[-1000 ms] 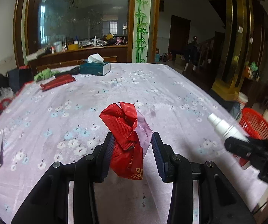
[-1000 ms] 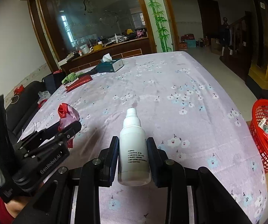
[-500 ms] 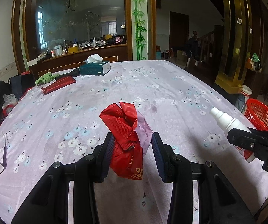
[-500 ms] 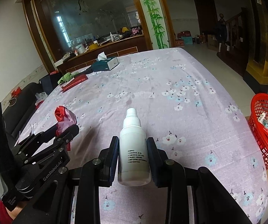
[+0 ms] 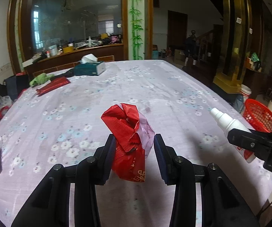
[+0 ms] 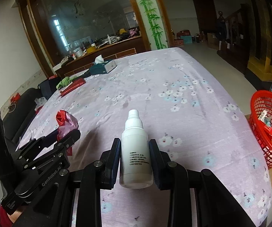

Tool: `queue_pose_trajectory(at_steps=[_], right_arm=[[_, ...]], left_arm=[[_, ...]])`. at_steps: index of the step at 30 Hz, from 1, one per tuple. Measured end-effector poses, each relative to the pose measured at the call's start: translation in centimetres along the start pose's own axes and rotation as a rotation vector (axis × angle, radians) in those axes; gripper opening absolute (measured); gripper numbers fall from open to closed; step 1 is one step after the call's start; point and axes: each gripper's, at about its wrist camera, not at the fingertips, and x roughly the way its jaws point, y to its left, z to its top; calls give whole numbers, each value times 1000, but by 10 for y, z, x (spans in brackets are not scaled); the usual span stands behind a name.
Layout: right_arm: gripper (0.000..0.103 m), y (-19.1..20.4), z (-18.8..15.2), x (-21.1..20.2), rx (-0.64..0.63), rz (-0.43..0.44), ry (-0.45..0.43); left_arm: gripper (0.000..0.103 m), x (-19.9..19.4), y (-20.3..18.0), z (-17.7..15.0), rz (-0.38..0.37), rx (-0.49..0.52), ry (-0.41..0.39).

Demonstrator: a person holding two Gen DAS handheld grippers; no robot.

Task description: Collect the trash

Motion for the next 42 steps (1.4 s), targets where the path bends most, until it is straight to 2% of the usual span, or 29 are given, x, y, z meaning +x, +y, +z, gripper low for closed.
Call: queue_pose_trajectory(at_steps=[4,8,12,18,25,33,35,36,37,39,41,42], right_arm=[[32,-24,4,-14,55,-21,-27],[32,-53,8,-32,108,-64,-66],[32,-89,11,-56,172,-107,-114],[32,-162,20,-96,306,-187,-195],[32,-226,30,-122,394,-247,-230],[34,-278,38,-122,472,-268,-232],[47,-289,40,-118,479,-284,-222],[54,-291,39,-117,484,-287,-216],[54,-293,37,-119,491,-284,-214],[55,-290,32,-126,480,-294,-223],[57,-282,24,-135,461,-342,-232],[63,-276,21,-140,456,-369,-238]], left_arm=[[39,0,-14,7,-109,4,26],[39,3,-34,17,-276,0,76],[40,5,-64,28,-361,34,99],[40,11,-136,48,-485,112,127],[40,23,-219,70,-629,148,175],[42,58,-298,79,-663,221,200],[52,68,-307,77,-652,222,213],[61,70,-309,76,-643,219,218],[65,70,-308,75,-638,217,220],[65,67,-301,70,-629,219,214],[65,57,-289,67,-607,219,190],[69,52,-284,66,-599,214,174]])
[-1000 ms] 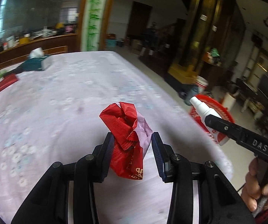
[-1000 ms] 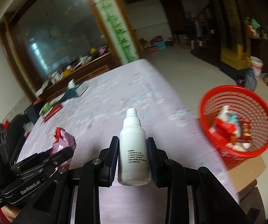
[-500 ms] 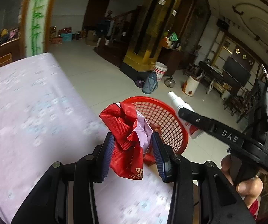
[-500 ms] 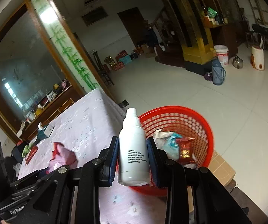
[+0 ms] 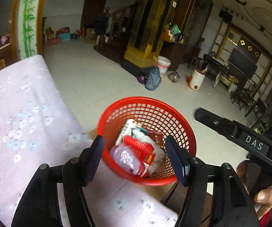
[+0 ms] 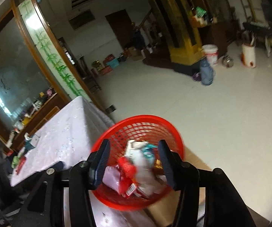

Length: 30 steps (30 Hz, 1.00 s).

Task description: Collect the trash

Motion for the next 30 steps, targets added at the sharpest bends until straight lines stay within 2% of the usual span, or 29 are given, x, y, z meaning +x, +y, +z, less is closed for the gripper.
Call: queue_pose_trajectory(at_steps=[1,3,7,12,19,23,30], right_arm=[[70,3,-6,-8,-14,-36,-13],[78,14,-19,-24,-53,-111,-42],[90,39,-53,-52,-138,-216,-96],[92,58,-97,-77,-165,-281,-122],[93,73,-135,-93,-223,-342,-145],[93,83,-144,-99,-254,-352,-164],[93,99,-150,-96,-288,-344,-164]], left_arm=[[76,-11,2,-5,12,1,-14],[84,-31,8,-15,30,8,-42],[87,-69,17,-36,122,53,-92],[95,-118,32,-84,178,55,-147],[99,-155,39,-143,366,29,-202],[101,-160,38,-159,481,37,-212],[102,-164,39,-170,534,29,-190]])
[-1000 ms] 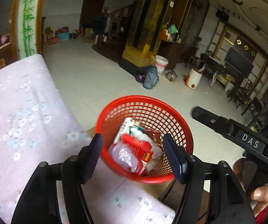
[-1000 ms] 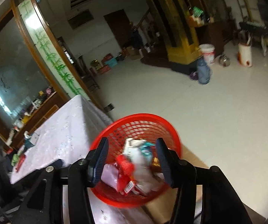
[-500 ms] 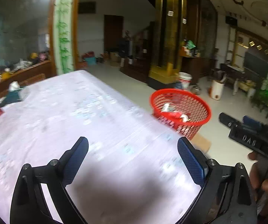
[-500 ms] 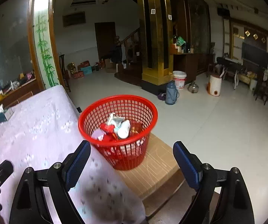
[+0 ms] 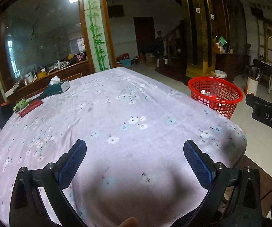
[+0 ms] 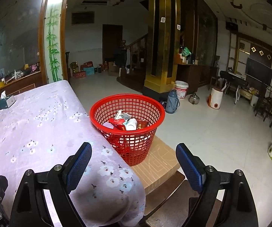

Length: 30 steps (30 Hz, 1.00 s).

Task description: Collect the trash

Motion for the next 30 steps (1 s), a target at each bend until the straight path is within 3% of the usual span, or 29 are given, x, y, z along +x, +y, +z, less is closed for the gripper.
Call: queue_pose_trajectory(at_steps=[7,15,30], right_arm=[[93,11,-1,0,-32,-4,-6],[93,12,-2,5,-31,3,10],[93,13,-4,10,-35,7,23]], left_arm=[[102,3,7,-4,17,-31,7],[102,5,0,-4,57,11,9],[102,11,6,-6,25,-20,45]])
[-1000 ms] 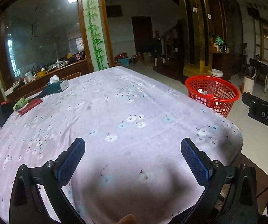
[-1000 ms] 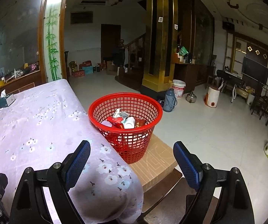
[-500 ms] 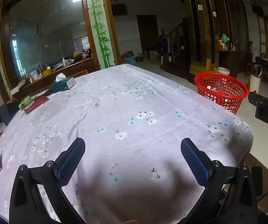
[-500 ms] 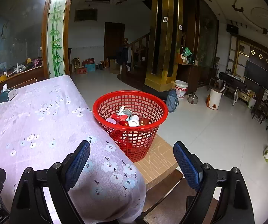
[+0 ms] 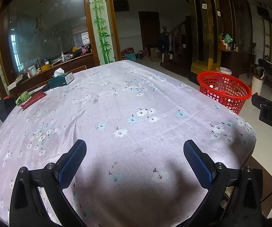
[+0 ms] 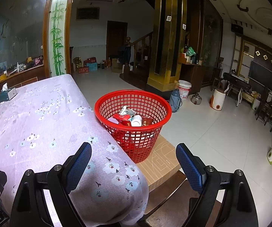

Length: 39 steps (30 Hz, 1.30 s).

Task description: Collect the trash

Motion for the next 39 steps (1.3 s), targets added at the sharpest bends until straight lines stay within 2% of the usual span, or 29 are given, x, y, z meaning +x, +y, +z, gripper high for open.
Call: queue_pose_trajectory(at_steps=[39], right_arm=[[93,-1,-1,2,-1,5,13]], left_arm=[[102,0,0,0,-1,-2,0]])
